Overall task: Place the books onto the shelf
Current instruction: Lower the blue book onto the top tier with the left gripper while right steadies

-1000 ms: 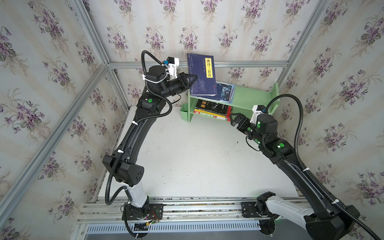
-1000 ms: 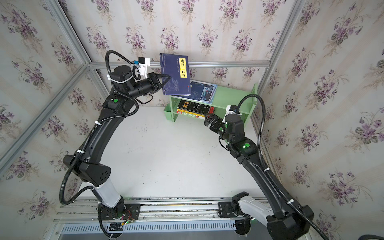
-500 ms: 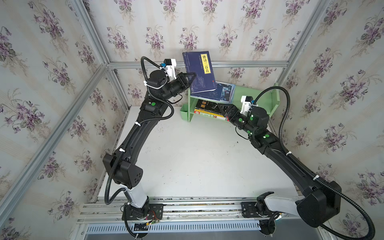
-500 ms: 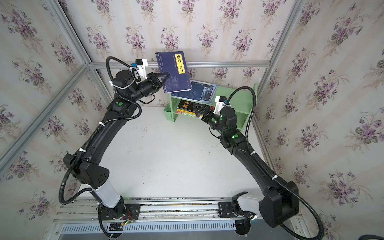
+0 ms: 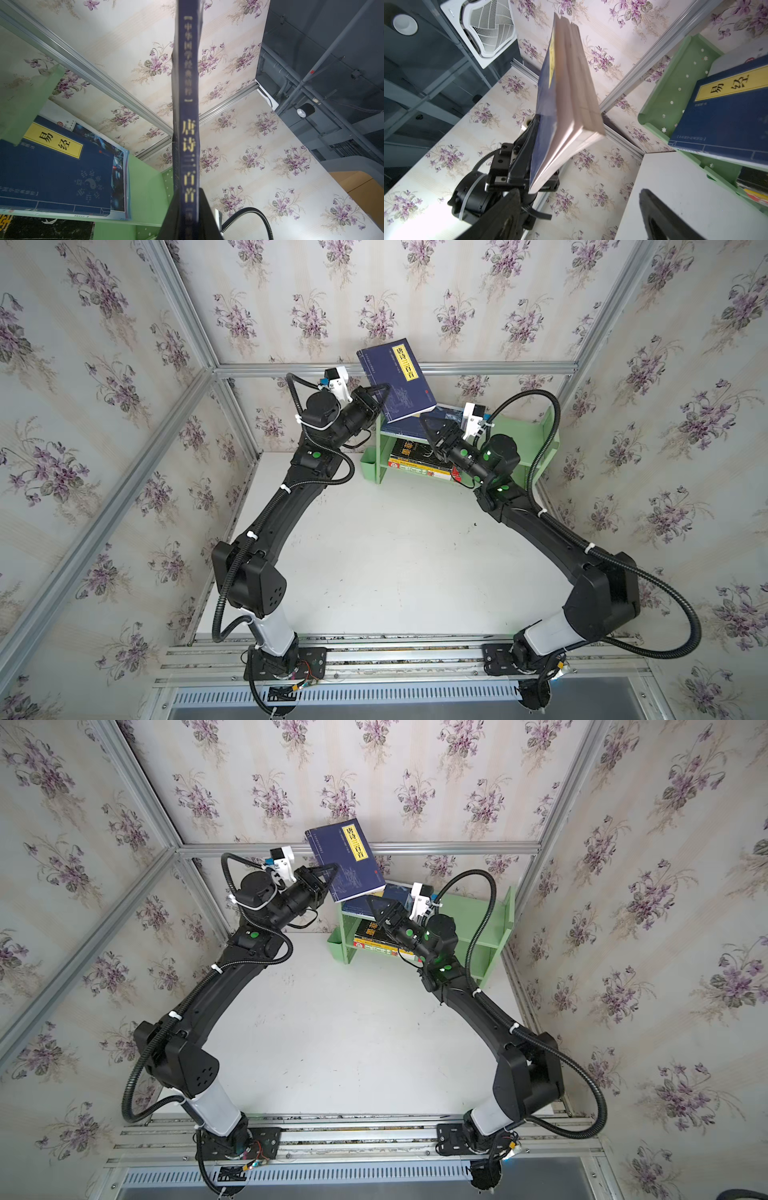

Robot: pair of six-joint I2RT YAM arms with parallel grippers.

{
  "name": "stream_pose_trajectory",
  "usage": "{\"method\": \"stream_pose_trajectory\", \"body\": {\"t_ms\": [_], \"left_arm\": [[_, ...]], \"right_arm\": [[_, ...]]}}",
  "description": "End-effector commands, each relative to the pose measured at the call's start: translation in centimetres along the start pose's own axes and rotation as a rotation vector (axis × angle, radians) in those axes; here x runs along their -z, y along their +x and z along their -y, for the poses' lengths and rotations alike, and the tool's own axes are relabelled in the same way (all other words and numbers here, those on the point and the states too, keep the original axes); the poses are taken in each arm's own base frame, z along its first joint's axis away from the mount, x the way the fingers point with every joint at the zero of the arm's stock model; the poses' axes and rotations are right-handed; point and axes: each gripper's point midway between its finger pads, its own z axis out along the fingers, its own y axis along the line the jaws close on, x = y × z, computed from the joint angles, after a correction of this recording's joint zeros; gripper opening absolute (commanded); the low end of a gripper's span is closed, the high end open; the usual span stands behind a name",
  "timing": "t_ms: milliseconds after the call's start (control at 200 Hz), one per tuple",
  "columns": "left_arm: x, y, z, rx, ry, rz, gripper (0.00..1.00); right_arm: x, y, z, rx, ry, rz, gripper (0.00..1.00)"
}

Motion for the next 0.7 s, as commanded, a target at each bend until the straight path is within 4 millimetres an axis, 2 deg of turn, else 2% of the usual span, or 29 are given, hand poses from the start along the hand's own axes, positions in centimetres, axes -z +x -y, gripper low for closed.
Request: {"method": "stream_pose_trajectory", "body": {"t_ms": [0, 150, 235, 400, 540, 630, 695], "left_arm": [[-0.3, -0.8, 1.6, 0.030, 0.066, 0.048, 0.09], [-0.8, 0.0, 1.4, 0.051, 0.063, 0.043, 0.09], [-1.0, 0.4, 1.2, 0.068, 0.062, 0.033, 0.10], [-1.3, 0.8, 1.1, 0.111, 0.091, 0.024, 0.10], [-1.3, 0.9, 1.4, 0.101, 0.096, 0.017, 0.16], [-1.2, 1.1, 1.4, 0.092, 0.089, 0.008, 0.21], [-1.1, 1.2, 1.5, 0.086, 0.088, 0.001, 0.28]], "right_arm": [[-0.8, -1.2, -3.7, -0.017, -0.160, 0.021, 0.88], [-2.0, -1.4, -4.2, -0.029, -0.197, 0.016, 0.84], [-2.7, -1.3, -4.3, -0.036, -0.211, 0.010, 0.74], [-3.5, -1.1, -3.1, -0.072, -0.187, -0.003, 0.41], [-3.7, -1.2, -2.0, -0.087, -0.151, 0.006, 0.13], [-3.5, -1.5, -1.6, -0.091, -0.135, 0.019, 0.12], [-3.4, -1.8, -1.6, -0.092, -0.137, 0.022, 0.12]]}}
